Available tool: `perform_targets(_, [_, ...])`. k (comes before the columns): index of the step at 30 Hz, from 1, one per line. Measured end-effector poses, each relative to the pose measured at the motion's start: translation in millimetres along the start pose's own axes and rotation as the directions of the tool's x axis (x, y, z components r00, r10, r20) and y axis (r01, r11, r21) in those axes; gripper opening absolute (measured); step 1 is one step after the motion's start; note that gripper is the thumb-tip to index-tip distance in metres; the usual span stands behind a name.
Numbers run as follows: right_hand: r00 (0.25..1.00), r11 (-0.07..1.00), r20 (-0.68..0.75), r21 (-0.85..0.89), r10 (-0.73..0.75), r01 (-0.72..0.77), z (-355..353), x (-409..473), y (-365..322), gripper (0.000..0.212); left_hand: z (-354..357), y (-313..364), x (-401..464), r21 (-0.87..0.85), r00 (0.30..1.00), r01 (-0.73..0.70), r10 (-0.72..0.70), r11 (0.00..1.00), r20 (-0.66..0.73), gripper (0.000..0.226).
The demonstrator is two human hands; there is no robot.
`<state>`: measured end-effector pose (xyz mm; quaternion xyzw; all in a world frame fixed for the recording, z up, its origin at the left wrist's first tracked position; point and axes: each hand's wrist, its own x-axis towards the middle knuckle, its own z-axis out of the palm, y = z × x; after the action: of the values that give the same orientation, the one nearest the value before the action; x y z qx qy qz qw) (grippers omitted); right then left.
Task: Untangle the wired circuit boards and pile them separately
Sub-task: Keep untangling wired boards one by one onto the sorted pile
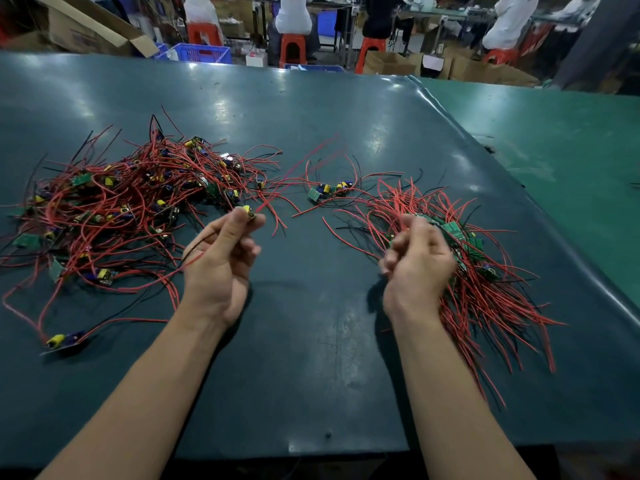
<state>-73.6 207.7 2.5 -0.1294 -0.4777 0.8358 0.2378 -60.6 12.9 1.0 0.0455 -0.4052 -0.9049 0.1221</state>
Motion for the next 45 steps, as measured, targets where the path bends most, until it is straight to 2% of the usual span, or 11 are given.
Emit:
perform_targets(5, [0.79, 0.92, 0.587, -0.384, 0.175, 0.082, 15.4, -36.6, 16.5, 0.012, 11.9, -11.0, -11.7, 0.151, 0.993, 0.039, -0.055, 0.988, 0.108, 0.016])
perform_targets(9, [0.721, 0.894, 0.681, -0.394, 0.128, 0.214, 9.3, -37.4, 14.6, 0.017, 3.4, -13.2, -10.2, 0.369, 0.989, 0.023, -0.075, 0.929, 0.128, 0.027])
perform_targets(14, [0.772, 0.872, 0.635, -0.388, 0.017, 0.3, 13.3, -40.3, 15.6, 0.017, 3.9, -18.8, -12.0, 0.468, 0.979, -0.1, 0.004, 0.878, 0.203, 0.031])
perform_targets(18, [0.955, 0.981, 0.289, -0.157, -0.068, 0.117, 11.6, -28.0, 7.0, 0.011, 3.9, -19.0, -9.8, 0.463, 0.983, -0.073, -0.014, 0.883, 0.181, 0.047])
perform_targets(21, [0.997, 0.991, 0.018, 0.11, 0.077, -0.078, 6.5, -12.8, -0.6, 0.019, 4.2, -18.6, -8.9, 0.477, 0.99, -0.061, -0.007, 0.877, 0.139, 0.042])
perform_targets(25, [0.936, 0.903, 0.023, 0.257, 0.351, -0.345, 5.8, -7.4, 0.0, 0.027, 4.2, -19.5, -10.7, 0.532, 0.979, -0.104, -0.007, 0.84, 0.201, 0.038])
perform_targets(29, [0.934, 0.933, 0.134, 0.101, 0.33, -0.344, 8.5, -9.7, 1.8, 0.027, -0.4, -22.6, -14.4, 0.739, 0.942, -0.335, 0.194, 0.584, 0.274, 0.025])
perform_targets(32, [0.929, 0.953, 0.214, -0.097, 0.302, -0.288, 10.7, -16.6, 5.5, 0.022, -8.4, -15.4, -6.5, 0.855, 0.768, -0.514, 0.477, 0.064, 0.427, 0.01])
perform_targets(35, [0.913, 0.948, 0.282, -0.213, 0.293, -0.238, 11.9, -23.0, 10.2, 0.017, -22.9, -3.0, 10.0, 0.925, 0.709, -0.269, 0.595, -0.269, 0.379, 0.02])
perform_targets(39, [0.902, 0.942, 0.313, -0.255, 0.296, -0.221, 12.0, -24.8, 11.3, 0.015, -38.8, 7.9, 24.4, 0.948, 0.863, 0.1, 0.501, -0.301, 0.068, 0.045])
perform_targets(45, [0.884, 0.932, 0.35, -0.295, 0.31, -0.21, 10.8, -26.0, 11.6, 0.014, -45.4, 10.0, 29.1, 0.948, 0.897, 0.126, 0.441, -0.292, 0.017, 0.034])
